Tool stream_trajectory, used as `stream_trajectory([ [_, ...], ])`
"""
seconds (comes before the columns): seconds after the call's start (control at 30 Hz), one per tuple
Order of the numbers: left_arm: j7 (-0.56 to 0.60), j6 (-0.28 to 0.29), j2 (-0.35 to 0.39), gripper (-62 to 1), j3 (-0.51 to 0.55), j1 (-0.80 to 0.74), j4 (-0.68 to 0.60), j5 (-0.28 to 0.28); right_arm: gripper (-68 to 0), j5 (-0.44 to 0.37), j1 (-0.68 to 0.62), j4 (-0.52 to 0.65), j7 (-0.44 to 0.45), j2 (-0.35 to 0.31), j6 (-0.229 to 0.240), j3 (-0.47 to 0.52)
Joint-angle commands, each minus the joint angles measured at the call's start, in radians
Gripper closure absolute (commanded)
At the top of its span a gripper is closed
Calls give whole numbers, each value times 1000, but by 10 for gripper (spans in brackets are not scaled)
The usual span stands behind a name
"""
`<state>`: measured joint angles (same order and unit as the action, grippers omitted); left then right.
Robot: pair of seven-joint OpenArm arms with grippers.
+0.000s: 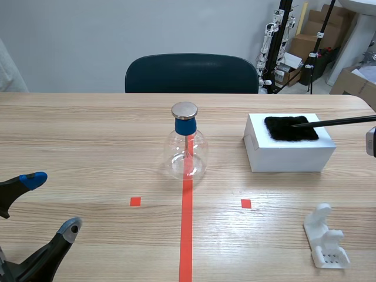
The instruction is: Do the electroscope experiment. rub the rod on the fur
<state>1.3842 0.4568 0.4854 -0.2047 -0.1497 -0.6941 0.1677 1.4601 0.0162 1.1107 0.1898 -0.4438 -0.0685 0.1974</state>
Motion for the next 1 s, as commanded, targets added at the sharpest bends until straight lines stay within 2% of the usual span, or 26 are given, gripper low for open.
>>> stream_trajectory([
  [0.0,15,2,6,-623,3,0,-7,-10,-24,1,14,-3,-3,-21,-12,-16],
  [0.17,15,2,6,-623,3,0,-7,-10,-24,1,15,-3,-8,-22,-12,-72],
  [0.4,15,2,6,-623,3,0,-7,-10,-24,1,14,-14,-92,-49,-8,-73],
  [0.53,15,2,6,-623,3,0,-7,-10,-24,1,14,-20,-64,-66,-10,-74],
  [0.63,15,2,6,-623,3,0,-7,-10,-24,1,18,-19,-14,-63,-36,-79],
  [0.7,15,2,6,-623,3,0,-7,-10,-24,1,18,-19,-14,-60,-47,-86],
  [0.77,15,2,6,-623,3,0,-7,-10,-24,1,17,-19,-56,-60,-46,-89],
  [0.87,15,2,6,-623,3,0,-7,-10,-24,1,17,-19,-170,-61,-42,-88],
  [0.97,15,2,6,-623,3,0,-7,-10,-24,1,17,-19,-191,-63,-35,-88],
])
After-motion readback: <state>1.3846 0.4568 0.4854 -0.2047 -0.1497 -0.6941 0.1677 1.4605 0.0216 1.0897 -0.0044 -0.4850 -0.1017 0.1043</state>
